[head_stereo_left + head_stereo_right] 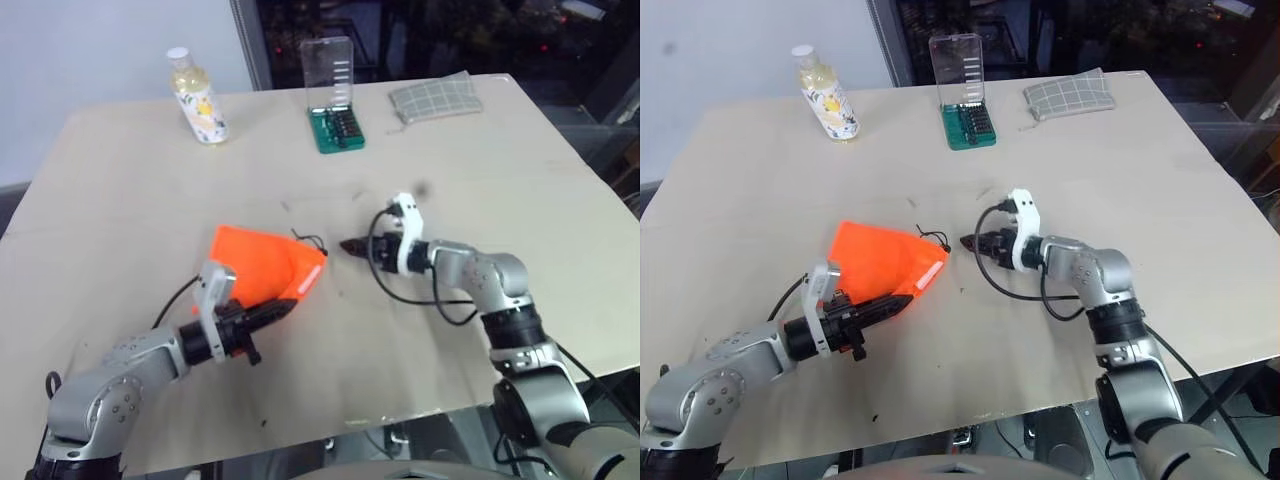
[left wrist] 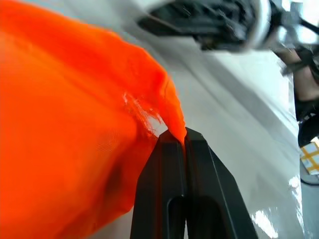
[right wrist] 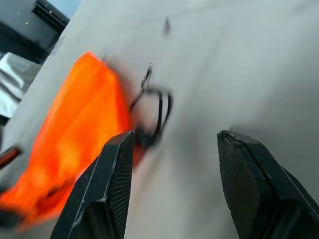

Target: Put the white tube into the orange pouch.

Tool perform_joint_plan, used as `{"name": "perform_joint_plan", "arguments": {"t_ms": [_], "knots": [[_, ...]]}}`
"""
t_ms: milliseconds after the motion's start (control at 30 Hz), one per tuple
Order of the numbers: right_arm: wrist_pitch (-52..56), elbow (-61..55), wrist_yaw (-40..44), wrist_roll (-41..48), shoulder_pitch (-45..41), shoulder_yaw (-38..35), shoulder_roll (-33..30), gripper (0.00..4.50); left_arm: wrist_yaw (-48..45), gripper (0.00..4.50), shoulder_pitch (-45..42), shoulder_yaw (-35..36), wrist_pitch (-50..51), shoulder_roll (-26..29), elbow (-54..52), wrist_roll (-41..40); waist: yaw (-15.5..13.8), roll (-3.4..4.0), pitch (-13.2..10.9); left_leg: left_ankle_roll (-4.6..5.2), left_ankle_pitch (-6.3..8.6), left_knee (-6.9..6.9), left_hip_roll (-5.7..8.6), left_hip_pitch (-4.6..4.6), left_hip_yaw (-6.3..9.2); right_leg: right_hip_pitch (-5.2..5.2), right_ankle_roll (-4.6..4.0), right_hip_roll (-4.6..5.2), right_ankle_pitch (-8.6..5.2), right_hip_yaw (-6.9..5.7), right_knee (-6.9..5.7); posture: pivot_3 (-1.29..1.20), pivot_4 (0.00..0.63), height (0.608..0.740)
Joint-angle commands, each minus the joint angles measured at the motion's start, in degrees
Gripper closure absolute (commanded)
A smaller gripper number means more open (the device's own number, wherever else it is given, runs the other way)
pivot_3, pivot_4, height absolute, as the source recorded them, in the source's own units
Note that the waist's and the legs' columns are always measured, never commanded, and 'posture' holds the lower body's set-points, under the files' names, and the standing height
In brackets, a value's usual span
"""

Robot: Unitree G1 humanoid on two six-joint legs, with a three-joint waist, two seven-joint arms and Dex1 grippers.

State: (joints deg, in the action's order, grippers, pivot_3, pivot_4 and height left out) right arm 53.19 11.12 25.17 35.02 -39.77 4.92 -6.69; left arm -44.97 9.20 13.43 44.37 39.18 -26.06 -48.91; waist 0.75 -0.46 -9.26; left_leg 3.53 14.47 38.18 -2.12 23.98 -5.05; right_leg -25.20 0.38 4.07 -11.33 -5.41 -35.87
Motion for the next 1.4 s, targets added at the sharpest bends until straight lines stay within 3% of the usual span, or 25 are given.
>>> {"name": "perform_joint_plan", "arguments": {"t_ms": [33, 167, 300, 600, 633, 700, 867, 1067, 1233, 1400], "knots": [[-3.41, 0.9, 1.98, -3.76, -4.3, 2.92, 1.0, 1.86, -2.06, 4.5, 1.67, 0.59, -1.71, 1.46, -2.47, 0.79, 0.05, 0.0, 0.0, -0.05, -0.03, 0.0, 0.0, 0.0, -0.06, 0.0, 0.05, 0.0, 0.03, 0.04, 0.02, 0.0, 0.15, 0.74], [-12.51, 2.65, 3.74, -16.92, -7.35, 16.18, 1.04, 1.86, -2.71, 4.5, 3.62, 0.75, -2.8, 1.69, -2.79, 1.34, 0.23, 0.0, 0.0, -0.06, -0.02, -0.01, 0.01, 0.01, -0.21, -0.07, 0.05, 0.01, 0.03, 0.05, 0.04, 0.0, 0.15, 0.74], [-20.65, 4.91, 3.35, -26.01, -7.91, 23.03, 2.3, 1.86, -3.09, 4.5, 5.18, 0.93, -3.79, 1.57, -2.95, 1.89, 0.31, 0.0, 0.0, -0.09, -0.03, -0.02, -0.02, 0.01, -0.28, -0.13, 0.06, -0.01, 0.02, 0.06, 0.02, 0.0, 0.15, 0.74], [-25.53, 9.2, 5.1, -35.14, -6.9, 27.29, 4.41, 1.86, -3.69, 4.5, 7.89, 2.19, -5.86, 1.35, -2.68, 2.34, 0.28, -0.01, 0.01, -0.19, -0.01, 0.01, -0.03, -0.01, -0.28, -0.13, -0.05, 0.04, -0.04, 0.05, -0.01, 0.0, 0.15, 0.74], [-24.52, 9.63, 5.47, -35.35, -6.73, 27.05, 4.55, 1.86, -3.56, 4.5, 7.91, 2.19, -5.95, 1.3, -2.71, 2.35, 0.3, -0.01, 0.01, -0.19, -0.02, 0.01, -0.03, -0.02, -0.28, -0.13, -0.05, 0.04, -0.04, 0.06, -0.02, 0.0, 0.15, 0.74], [-20.66, 10.04, 7.01, -34.55, -6.23, 26.09, 5.0, 2.39, -3.07, 4.5, 7.66, 2.04, -5.9, 1.13, -2.83, 2.28, 0.33, -0.02, 0.03, -0.19, -0.02, 0.0, -0.03, -0.05, -0.3, -0.12, -0.05, 0.04, -0.03, 0.06, -0.03, 0.0, 0.15, 0.74], [-15.05, 9.15, 7.57, -33.9, -5.3, 23.41, 5.64, 4.46, -1.72, 4.5, 6.55, 1.55, -5.16, 0.9, -3.25, 1.9, 0.26, -0.03, 0.06, -0.3, -0.01, 0.0, -0.05, -0.16, -0.26, -0.03, -0.13, 0.04, -0.07, 0.05, -0.06, 0.0, 0.15, 0.74], [-12.56, 8.1, 7.11, -34.27, -5.05, 21.67, 5.41, 4.49, -0.48, 4.5, 5.3, 0.64, -4.53, 0.43, -3.33, 1.84, 0.06, -0.07, 0.1, -0.48, 0.05, 0.04, -0.03, -0.16, -0.15, -0.02, -0.18, 0.08, -0.1, 0.04, -0.06, 0.0, 0.15, 0.74], [-15.43, 8.24, -0.96, -32.22, -7.95, 10.85, 7.17, 4.49, 0.12, 4.5, 4.38, 0.06, -4.17, 0.02, -3.5, 1.79, 0.04, -0.09, 0.09, -0.49, 0.04, 0.04, -0.02, -0.13, -0.13, -0.01, -0.18, 0.07, -0.09, 0.02, -0.06, 0.0, 0.15, 0.74], [-13.34, 3.35, -2.17, -25.88, -10.5, 0.9, 8.12, 4.49, -0.08, 4.5, 2.12, 0.48, -3.37, 0.13, -2.77, 0.75, 0.3, -0.04, 0.05, -0.26, -0.09, 0.02, -0.03, -0.08, -0.19, -0.04, 0.04, -0.01, 0.05, 0.03, -0.06, 0.0, 0.15, 0.74]]}}
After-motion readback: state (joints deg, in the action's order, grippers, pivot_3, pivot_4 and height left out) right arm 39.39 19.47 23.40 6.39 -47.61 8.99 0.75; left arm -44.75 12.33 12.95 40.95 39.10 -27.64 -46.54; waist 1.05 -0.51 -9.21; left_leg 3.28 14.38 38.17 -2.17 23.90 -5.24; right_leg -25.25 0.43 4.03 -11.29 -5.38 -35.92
